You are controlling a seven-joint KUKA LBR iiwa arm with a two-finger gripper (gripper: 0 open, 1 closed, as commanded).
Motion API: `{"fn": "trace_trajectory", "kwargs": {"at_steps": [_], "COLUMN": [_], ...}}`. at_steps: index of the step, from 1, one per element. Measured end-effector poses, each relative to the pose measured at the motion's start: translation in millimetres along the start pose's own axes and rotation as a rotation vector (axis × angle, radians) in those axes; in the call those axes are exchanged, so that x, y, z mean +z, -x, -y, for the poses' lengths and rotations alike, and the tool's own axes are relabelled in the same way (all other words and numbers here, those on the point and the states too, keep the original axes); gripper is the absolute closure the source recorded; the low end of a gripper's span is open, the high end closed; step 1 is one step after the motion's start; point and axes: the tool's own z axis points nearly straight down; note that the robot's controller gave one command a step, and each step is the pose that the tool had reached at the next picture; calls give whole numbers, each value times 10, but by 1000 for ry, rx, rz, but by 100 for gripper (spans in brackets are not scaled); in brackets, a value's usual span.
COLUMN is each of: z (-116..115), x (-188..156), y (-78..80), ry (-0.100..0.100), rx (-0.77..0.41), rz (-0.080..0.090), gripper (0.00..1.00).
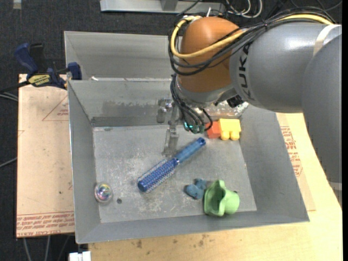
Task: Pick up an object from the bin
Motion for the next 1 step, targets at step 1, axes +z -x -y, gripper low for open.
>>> {"fn": "trace_trajectory", "kwargs": {"at_steps": [1], "z": [297], "x": [1209], "y": [-893], "ry": [-1], "rx": [-307], "rz": [2], "gripper": [0]}}
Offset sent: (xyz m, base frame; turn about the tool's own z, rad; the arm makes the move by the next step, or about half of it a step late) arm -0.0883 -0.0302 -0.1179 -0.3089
